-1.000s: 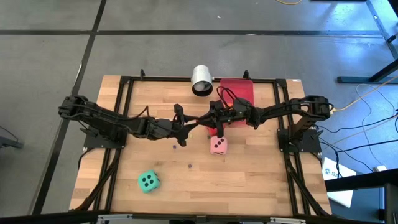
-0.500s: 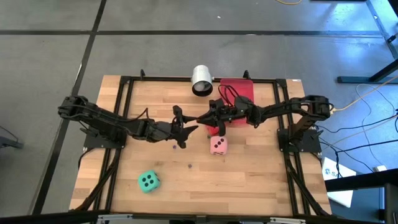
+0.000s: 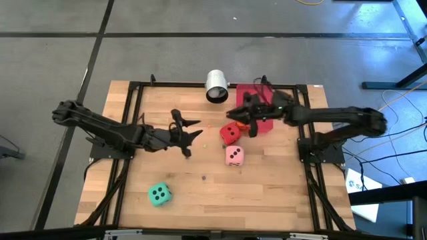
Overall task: Pick & Place Dice
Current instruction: Put the small red dice into the red bin
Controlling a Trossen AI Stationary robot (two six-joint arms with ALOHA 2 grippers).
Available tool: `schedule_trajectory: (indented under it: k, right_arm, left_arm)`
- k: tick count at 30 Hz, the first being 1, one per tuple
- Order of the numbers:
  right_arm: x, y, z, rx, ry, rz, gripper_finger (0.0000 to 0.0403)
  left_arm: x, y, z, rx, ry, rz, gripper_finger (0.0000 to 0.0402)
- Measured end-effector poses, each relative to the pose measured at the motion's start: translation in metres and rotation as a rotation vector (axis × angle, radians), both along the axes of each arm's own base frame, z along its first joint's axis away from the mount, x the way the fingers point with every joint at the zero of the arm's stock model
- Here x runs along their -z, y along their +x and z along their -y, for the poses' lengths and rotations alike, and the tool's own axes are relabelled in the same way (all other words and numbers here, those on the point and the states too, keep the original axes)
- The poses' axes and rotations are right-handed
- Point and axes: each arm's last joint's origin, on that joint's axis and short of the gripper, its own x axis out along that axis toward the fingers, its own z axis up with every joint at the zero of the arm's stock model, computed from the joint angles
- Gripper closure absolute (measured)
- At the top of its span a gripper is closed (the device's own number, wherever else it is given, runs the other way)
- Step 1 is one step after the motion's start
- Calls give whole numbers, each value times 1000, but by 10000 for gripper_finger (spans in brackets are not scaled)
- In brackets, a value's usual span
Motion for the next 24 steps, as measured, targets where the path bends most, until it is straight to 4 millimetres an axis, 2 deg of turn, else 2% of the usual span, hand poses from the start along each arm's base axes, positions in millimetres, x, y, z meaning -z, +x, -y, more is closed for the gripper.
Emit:
schedule_trajectory:
  k: [4, 10, 18, 24]
  right_arm:
    - [-19, -34, -2, 190, -109, -53, 352]
    - [-28, -74, -2, 447, -212, -180, 352]
    - [-33, -103, -12, 459, -248, -142, 352]
    - [-11, -122, -14, 503, -220, -105, 352]
  left_arm:
    - [-7, -14, -6, 47, -91, 11, 229]
    - [-8, -25, -16, 96, -198, -16, 232]
    - [3, -31, -31, 118, -287, -38, 233]
    - [25, -45, -41, 113, -326, 55, 233]
